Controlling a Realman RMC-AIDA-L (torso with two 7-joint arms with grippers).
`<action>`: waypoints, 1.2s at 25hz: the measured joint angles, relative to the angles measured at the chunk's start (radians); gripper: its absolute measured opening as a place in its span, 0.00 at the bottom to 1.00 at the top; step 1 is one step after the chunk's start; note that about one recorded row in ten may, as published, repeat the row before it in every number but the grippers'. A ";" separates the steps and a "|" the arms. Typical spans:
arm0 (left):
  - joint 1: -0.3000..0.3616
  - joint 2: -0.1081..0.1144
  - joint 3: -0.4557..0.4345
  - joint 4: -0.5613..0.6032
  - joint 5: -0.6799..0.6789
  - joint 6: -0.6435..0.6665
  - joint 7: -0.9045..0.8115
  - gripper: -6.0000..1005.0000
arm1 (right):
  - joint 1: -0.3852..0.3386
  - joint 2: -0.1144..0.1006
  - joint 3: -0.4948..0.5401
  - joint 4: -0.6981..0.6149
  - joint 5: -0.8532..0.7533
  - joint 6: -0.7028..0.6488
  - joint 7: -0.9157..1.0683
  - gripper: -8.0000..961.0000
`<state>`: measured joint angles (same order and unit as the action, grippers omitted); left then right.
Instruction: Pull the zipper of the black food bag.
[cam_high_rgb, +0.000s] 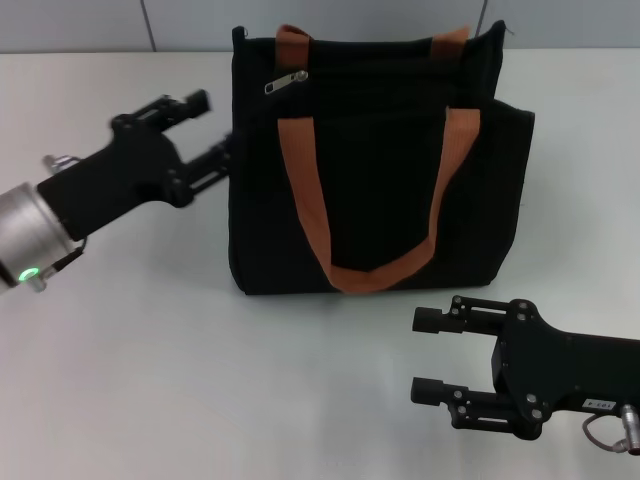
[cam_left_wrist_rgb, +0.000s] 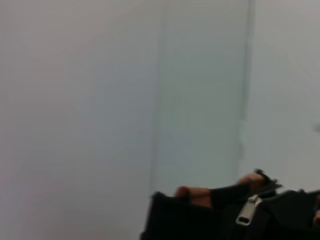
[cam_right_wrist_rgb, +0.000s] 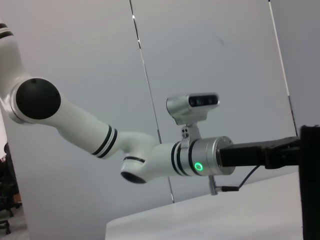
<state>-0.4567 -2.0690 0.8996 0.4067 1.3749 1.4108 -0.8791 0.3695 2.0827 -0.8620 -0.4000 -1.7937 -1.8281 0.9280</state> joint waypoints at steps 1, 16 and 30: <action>-0.001 0.000 0.020 0.019 0.000 -0.006 -0.004 0.65 | 0.000 0.000 0.000 0.002 0.000 0.002 0.000 0.69; -0.056 -0.010 0.103 0.056 -0.029 -0.074 -0.013 0.64 | 0.008 0.002 0.003 0.012 0.002 0.015 0.000 0.69; -0.050 -0.009 0.113 0.032 -0.092 -0.136 -0.010 0.64 | 0.015 0.002 0.003 0.012 0.016 0.025 0.000 0.69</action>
<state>-0.5072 -2.0785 1.0122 0.4391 1.2829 1.2750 -0.8890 0.3848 2.0847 -0.8589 -0.3882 -1.7772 -1.8035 0.9280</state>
